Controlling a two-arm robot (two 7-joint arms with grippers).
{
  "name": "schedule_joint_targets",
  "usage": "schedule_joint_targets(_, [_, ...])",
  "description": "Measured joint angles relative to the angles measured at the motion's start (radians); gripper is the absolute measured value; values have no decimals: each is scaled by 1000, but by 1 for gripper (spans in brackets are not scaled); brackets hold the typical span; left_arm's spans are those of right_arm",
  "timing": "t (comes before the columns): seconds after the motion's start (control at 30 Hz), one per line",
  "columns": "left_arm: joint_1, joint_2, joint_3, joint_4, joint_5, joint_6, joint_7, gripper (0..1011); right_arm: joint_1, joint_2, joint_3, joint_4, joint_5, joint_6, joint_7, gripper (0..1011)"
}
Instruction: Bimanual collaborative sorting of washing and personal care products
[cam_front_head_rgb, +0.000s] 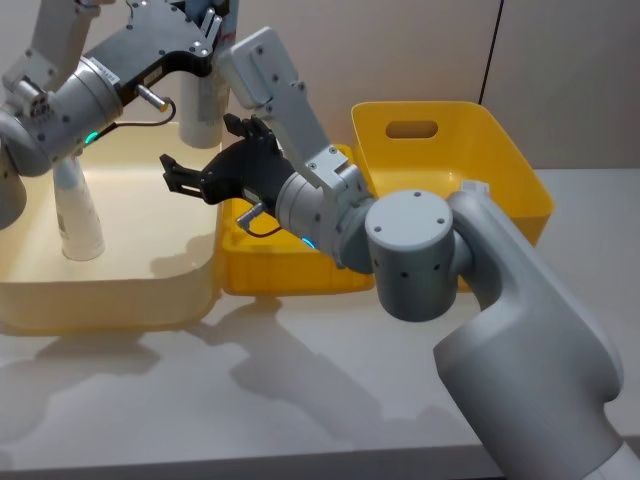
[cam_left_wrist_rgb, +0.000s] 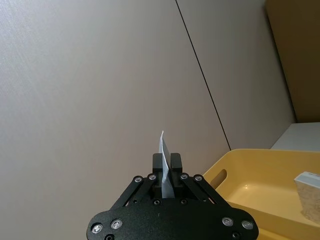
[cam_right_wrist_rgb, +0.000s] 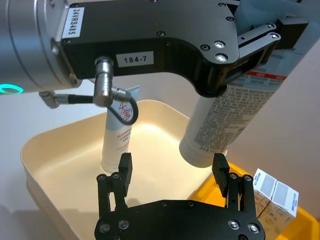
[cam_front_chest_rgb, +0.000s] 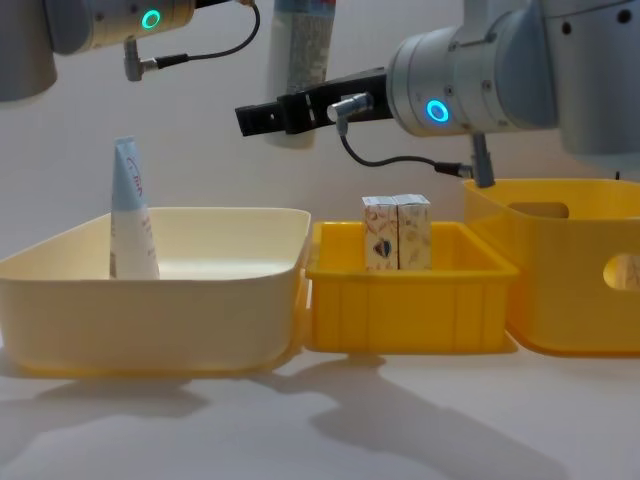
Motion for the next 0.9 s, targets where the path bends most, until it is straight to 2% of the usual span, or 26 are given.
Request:
schedule_joint_targets(0.47, [-9, -1, -4, 20, 13, -5, 11, 93, -20, 10, 16, -23, -16, -4, -8, 1001])
schedule_joint_targets(0.67, [-2, 0, -7, 20, 14, -4, 14, 93, -23, -9, 38, -11, -17, -21, -35, 1001])
schedule_joint_targets(0.9, [5, 0, -9, 17, 10, -3, 14, 93, -23, -50, 72, 21, -10, -59, -75, 1001])
